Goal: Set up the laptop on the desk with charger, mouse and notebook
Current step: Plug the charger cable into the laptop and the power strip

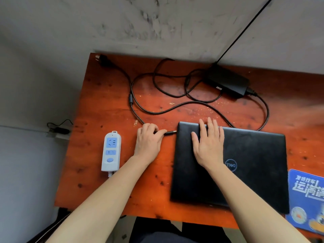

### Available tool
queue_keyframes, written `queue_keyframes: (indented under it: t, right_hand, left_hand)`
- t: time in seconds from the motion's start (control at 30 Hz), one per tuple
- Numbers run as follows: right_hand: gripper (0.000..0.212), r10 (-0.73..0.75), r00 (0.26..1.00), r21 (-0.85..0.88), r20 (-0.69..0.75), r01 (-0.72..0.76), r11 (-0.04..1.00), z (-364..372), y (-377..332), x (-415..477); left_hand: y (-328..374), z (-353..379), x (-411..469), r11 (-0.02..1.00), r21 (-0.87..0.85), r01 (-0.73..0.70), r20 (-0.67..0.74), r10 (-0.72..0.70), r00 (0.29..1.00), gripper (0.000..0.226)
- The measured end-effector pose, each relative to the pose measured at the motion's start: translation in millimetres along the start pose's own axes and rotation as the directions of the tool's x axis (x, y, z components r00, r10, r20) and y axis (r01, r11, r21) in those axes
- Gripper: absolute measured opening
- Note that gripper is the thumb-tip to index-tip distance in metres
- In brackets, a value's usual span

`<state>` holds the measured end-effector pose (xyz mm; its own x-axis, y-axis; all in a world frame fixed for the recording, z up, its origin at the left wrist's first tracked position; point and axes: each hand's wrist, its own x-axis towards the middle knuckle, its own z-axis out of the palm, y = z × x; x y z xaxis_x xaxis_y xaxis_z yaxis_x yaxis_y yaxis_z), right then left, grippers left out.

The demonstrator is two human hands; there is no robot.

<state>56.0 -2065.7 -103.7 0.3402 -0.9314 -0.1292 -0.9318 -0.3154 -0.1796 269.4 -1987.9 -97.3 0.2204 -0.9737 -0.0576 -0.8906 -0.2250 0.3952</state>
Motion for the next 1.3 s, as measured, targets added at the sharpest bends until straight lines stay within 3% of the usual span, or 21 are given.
queue_keyframes:
  t: [0.13, 0.37, 0.53, 0.67, 0.77, 0.9, 1.3]
  right_hand:
    - [0.059, 0.011, 0.999, -0.030, -0.034, -0.012, 0.999, 4, -1, -2]
    - [0.058, 0.017, 0.999, -0.034, -0.044, -0.019, 0.999, 3, -1, -1]
    - [0.057, 0.016, 0.998, -0.026, -0.063, -0.018, 1.000, 3, 0, -2]
    - [0.057, 0.017, 0.998, -0.018, -0.067, -0.018, 1.000, 4, -1, -1]
    - [0.057, 0.011, 0.997, -0.004, -0.079, -0.011, 1.000, 4, 0, -2]
    - [0.057, 0.010, 0.996, 0.001, -0.086, -0.010, 1.000, 4, 1, -1]
    - [0.057, -0.009, 0.995, 0.021, -0.103, 0.012, 1.000, 8, 3, -1]
  left_hand:
    - [2, 3, 0, 0.995, -0.084, 0.052, 0.020, -0.050, 0.999, 0.023]
    - [-2, 3, -1, 0.980, -0.198, 0.015, 0.035, -0.009, 0.999, 0.023]
    - [4, 5, -3, 0.980, -0.194, 0.031, 0.002, -0.031, 1.000, 0.022]
    - [9, 7, -2, 0.997, -0.056, -0.044, -0.008, 0.044, 0.999, 0.028]
    - [15, 11, 1, 1.000, -0.009, -0.004, -0.061, 0.004, 0.998, 0.023]
    - [26, 18, -8, 0.983, -0.151, 0.103, -0.136, -0.124, 0.983, 0.020]
    - [32, 16, 7, 0.976, -0.209, 0.053, -0.162, -0.088, 0.983, 0.021]
